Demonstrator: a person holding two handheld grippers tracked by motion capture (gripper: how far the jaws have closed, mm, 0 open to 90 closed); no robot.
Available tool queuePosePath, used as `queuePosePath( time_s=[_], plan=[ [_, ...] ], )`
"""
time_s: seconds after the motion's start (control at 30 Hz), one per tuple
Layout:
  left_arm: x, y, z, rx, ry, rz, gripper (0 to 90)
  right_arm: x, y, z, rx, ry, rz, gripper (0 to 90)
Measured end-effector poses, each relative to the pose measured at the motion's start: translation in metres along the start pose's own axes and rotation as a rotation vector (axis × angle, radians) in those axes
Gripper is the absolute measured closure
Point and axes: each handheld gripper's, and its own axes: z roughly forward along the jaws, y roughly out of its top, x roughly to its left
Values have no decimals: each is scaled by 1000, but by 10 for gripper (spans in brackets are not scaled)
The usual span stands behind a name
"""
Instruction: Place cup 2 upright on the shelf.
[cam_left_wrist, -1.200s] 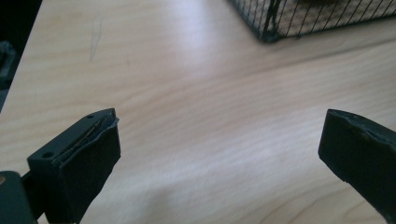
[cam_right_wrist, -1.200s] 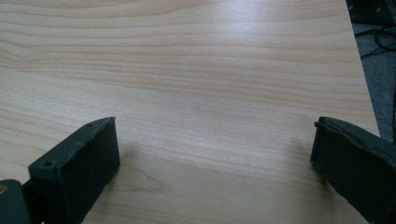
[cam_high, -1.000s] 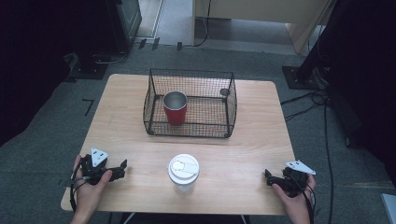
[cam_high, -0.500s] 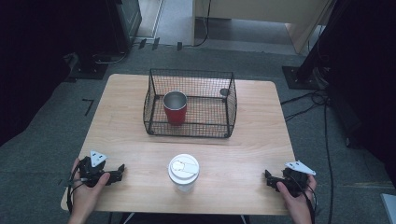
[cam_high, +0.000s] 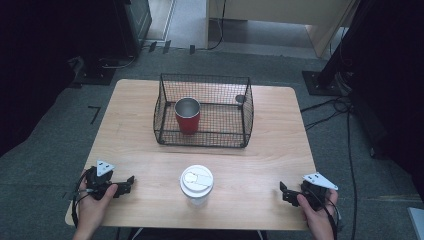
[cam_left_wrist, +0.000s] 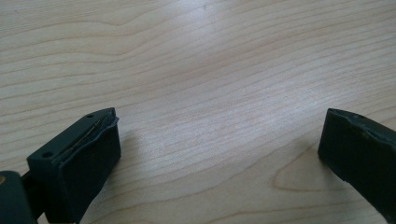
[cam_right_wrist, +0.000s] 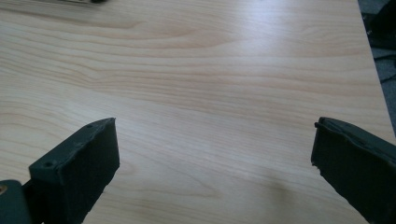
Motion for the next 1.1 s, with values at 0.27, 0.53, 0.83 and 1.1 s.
queuePosePath(
  time_s=[0.27,0.53,0.83,1.1],
  plan=[
    [0,0,0,0,0,0,0,35,13,-13,-56,85,-80,9],
    [0,0,0,0,0,0,0,79,31,-21,-111,192,-150,9],
    [0,0,0,0,0,0,0,118,44,-30,-162,311,-197,9],
    [0,0,0,0,0,0,0,140,50,-35,-190,362,-225,9]
  ],
)
